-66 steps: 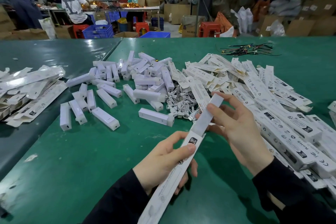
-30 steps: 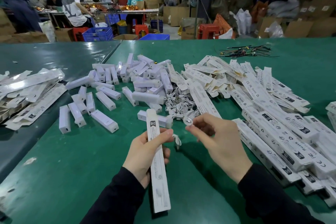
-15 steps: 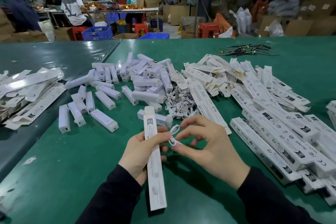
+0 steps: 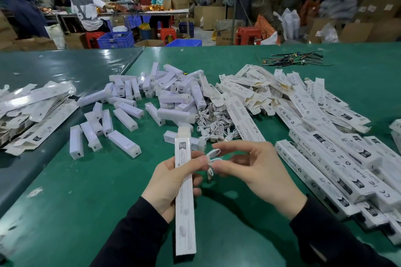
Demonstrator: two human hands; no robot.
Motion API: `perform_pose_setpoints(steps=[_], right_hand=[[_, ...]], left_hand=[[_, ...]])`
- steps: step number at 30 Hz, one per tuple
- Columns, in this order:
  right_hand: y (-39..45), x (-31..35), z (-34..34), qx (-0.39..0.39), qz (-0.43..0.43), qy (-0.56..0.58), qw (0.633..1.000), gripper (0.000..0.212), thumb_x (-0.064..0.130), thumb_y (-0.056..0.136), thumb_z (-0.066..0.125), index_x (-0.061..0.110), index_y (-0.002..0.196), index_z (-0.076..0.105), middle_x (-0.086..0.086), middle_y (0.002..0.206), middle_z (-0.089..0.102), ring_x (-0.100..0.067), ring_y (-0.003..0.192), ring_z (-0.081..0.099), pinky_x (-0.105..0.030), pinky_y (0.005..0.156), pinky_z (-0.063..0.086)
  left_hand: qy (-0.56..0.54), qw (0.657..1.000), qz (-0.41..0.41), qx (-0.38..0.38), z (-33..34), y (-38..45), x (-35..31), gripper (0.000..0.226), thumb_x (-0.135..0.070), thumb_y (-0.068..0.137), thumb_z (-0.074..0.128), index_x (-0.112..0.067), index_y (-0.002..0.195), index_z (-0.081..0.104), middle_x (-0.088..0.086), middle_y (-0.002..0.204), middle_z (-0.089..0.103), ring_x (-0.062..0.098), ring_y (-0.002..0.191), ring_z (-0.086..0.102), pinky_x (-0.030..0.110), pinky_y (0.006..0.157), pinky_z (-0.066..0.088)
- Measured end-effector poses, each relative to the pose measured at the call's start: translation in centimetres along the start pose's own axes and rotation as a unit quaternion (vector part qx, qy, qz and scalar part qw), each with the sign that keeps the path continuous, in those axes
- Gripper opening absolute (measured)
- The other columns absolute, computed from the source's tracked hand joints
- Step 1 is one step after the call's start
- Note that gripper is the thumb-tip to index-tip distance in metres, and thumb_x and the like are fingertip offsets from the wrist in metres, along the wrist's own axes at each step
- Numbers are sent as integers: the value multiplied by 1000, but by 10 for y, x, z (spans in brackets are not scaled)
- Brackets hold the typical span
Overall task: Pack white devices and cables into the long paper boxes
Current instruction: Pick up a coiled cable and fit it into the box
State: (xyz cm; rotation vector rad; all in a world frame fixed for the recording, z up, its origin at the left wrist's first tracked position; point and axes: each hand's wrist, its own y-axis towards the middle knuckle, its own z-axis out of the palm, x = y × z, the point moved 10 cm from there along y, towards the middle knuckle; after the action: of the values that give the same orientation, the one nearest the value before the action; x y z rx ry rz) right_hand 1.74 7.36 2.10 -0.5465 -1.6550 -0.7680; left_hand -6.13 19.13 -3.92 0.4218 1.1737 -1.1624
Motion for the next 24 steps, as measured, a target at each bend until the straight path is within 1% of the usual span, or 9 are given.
perform_pose_setpoints(steps=[3,5,6,8,11,15,18,21,24], right_hand=[[3,9,-25,-61,-23,48,997,19,9,69,82,12,87,80,-9,80,76,-17,64,70,-20,63,54],[4,12,-38,-96,-30,78,992,17,16,66,81,11,82,80,-10,73,75,-16,60,69,-17,58,51],[5,13,-41,-103,-35,77,991,15,16,66,80,11,81,80,-9,71,75,-15,57,68,-17,56,50],[6,12,-38,-92,-35,55,994,11,11,70,80,10,80,80,-9,69,74,-12,54,64,-17,53,48],[7,3,-29,-58,-3,18,998,9,4,75,78,12,78,80,-11,67,73,-11,52,61,-18,52,47],[7,-6,-27,-29,34,-20,999,6,7,79,76,11,79,80,-9,63,70,-9,52,59,-17,51,45],[6,-11,-24,0,67,-36,997,5,8,80,75,8,81,80,-8,64,71,-6,52,57,-15,49,43],[5,-14,-27,0,90,-61,994,4,10,80,77,10,77,79,-2,59,69,-5,50,57,-14,48,42],[6,-16,-31,-7,103,-82,991,6,13,80,78,10,74,79,-1,57,68,-7,50,56,-15,47,41]], left_hand=[[55,996,-33,64,13,-6,7,49,-20,53,80,-3,96,66,5,62,60,12,41,45,18,36,38],[108,984,-70,126,25,-13,17,44,-16,61,83,-3,99,64,5,61,58,13,41,44,18,37,39],[128,975,-87,158,30,-18,22,41,-14,67,85,-3,100,64,7,61,57,13,41,44,18,37,40],[153,961,-110,201,38,-25,30,38,-13,70,80,-4,103,63,9,61,57,13,40,44,18,37,41],[175,955,-120,208,37,-27,34,36,-15,69,77,-6,102,64,9,61,57,13,39,44,18,38,41],[188,952,-125,205,36,-27,35,26,-17,68,78,-13,93,68,7,58,55,13,39,43,18,38,40],[196,950,-126,208,37,-27,36,27,-19,68,78,-14,92,68,5,58,54,12,39,44,18,38,40],[203,950,-122,201,35,-25,36,30,-20,67,78,-13,94,67,5,57,52,12,39,44,18,38,39],[206,950,-120,201,36,-25,35,31,-20,68,78,-13,95,67,4,57,52,13,40,44,18,38,39]])
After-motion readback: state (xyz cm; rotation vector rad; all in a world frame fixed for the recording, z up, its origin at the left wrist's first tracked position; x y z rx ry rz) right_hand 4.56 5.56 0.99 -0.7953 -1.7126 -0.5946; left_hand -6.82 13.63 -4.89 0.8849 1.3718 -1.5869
